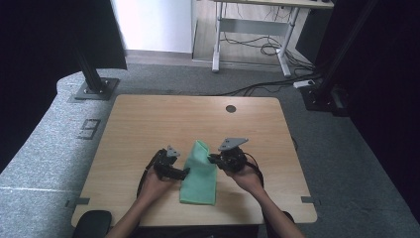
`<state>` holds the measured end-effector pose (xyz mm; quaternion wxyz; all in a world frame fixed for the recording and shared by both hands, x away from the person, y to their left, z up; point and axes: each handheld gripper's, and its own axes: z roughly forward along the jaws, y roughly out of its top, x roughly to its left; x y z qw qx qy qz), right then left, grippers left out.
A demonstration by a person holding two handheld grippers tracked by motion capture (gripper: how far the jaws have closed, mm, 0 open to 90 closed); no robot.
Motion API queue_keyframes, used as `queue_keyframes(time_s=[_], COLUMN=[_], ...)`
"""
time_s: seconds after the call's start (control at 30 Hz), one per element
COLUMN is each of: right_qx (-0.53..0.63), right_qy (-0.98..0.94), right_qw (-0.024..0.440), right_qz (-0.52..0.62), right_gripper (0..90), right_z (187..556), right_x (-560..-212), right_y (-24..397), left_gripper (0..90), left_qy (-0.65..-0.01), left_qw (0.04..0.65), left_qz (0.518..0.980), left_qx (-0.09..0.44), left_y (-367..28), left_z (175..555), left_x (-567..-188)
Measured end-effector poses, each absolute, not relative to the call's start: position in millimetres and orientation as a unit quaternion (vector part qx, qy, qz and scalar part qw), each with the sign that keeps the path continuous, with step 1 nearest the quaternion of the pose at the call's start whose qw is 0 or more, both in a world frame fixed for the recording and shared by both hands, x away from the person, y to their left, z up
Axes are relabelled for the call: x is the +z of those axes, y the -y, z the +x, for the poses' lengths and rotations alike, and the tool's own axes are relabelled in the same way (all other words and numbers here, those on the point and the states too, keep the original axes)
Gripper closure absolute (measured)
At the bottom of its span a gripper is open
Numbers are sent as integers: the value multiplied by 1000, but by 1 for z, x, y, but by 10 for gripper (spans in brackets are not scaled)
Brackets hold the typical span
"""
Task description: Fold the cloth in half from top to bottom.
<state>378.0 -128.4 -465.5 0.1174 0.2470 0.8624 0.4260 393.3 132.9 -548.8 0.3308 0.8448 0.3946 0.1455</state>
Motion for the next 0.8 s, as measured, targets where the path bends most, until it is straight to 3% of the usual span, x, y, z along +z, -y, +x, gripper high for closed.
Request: queue_keyframes(time_s=[0.8], right_qx=[415], right_qy=[-875], right_qw=[79], right_qz=[236], right_gripper=[823], right_z=[332], right_x=[-503], right_y=[131], left_gripper=[48], left_qy=[-397], left_qw=[330], left_qz=[844], left_qx=[145], left_y=[-133], left_z=[393], left_x=[-549])
